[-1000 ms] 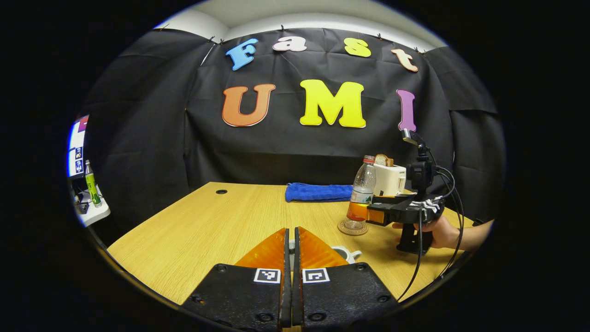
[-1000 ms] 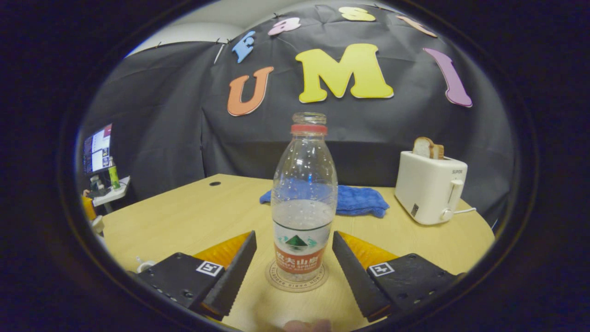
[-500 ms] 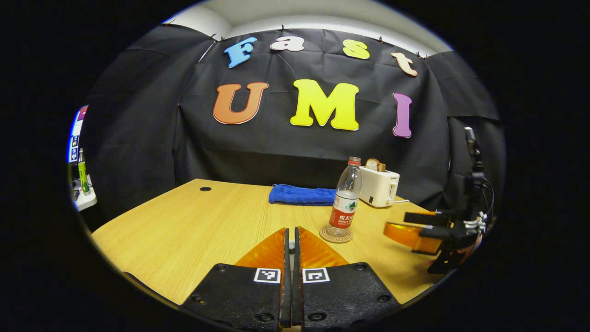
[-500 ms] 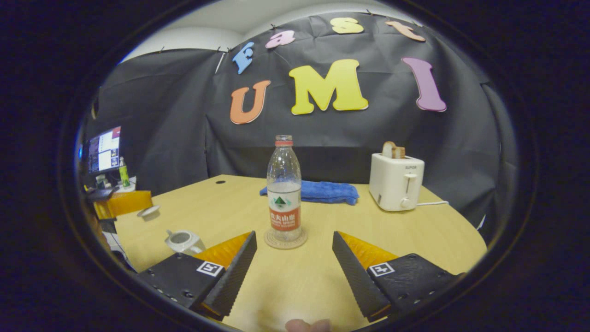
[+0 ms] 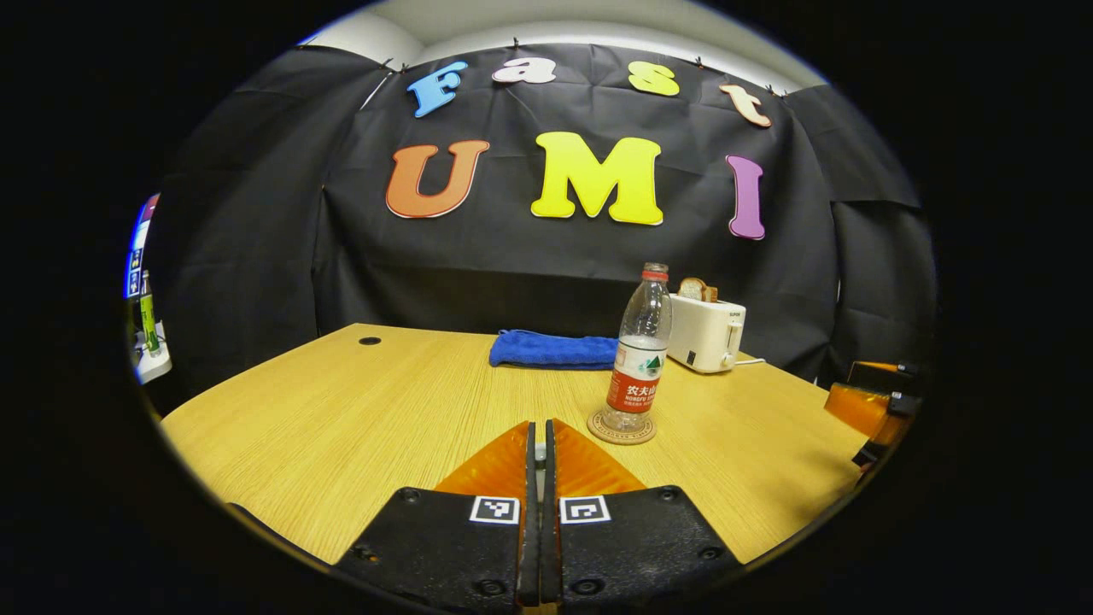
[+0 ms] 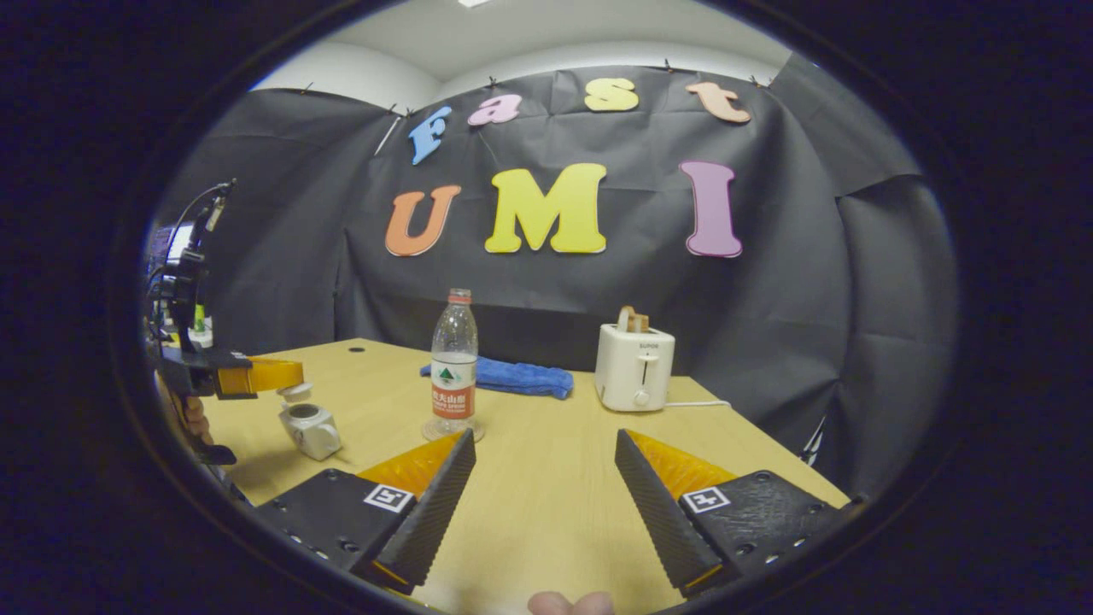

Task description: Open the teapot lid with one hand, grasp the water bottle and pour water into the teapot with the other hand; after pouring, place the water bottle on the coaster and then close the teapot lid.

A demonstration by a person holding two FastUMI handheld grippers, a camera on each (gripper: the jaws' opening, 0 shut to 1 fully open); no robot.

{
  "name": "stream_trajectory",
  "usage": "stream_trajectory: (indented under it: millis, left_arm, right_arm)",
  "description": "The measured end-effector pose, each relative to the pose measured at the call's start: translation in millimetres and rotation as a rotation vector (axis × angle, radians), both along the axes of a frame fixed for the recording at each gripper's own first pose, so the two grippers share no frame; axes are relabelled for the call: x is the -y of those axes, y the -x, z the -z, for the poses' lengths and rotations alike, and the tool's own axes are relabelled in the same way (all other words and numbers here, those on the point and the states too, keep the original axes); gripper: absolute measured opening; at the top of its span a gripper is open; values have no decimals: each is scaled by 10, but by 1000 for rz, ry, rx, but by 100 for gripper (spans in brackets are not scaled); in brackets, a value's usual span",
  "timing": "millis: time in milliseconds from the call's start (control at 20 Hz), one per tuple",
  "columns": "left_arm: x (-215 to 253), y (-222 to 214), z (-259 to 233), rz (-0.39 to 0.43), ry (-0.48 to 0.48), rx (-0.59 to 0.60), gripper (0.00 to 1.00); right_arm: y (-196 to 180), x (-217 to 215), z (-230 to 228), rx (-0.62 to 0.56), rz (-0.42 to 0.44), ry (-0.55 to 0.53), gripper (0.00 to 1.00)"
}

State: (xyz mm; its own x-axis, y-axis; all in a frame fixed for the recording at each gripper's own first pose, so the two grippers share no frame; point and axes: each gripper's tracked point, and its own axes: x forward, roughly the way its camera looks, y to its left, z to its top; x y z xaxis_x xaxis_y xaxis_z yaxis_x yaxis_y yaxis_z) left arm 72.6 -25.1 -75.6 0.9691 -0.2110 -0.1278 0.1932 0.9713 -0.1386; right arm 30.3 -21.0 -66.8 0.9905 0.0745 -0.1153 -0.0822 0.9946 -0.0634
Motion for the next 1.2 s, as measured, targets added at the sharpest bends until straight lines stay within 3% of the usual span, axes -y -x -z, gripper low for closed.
stream_trajectory:
  millis: [650, 850, 900, 950, 1000, 1050, 1100, 1200]
  left_arm:
    - [49, -3, 213, -9, -6, -39, 4]
    - [57, -10, 200, -31, -9, -48, 8]
    - [18, 1, 174, -52, -18, -48, 20]
    - [-29, 13, 136, -75, -30, -45, 24]
    - [-67, 49, 47, -98, -37, -35, 55]
    - [-95, 91, -90, -122, -37, -7, 69]
    - [-89, 135, -258, -131, -27, 25, 97]
    - [-19, 238, -544, -134, -10, 77, 99]
  right_arm:
    - [28, 91, 8, 8, 17, -4, 98]
    - [66, 52, -24, 12, 8, -18, 96]
    - [87, 49, -34, 11, 7, -25, 96]
    - [104, 54, -56, 16, 8, -33, 96]
    - [113, 57, -107, 24, 12, -41, 96]
    - [125, 55, -159, 36, 10, -54, 96]
    - [131, 45, -240, 52, 11, -67, 97]
    - [141, 80, -403, 88, 31, -80, 96]
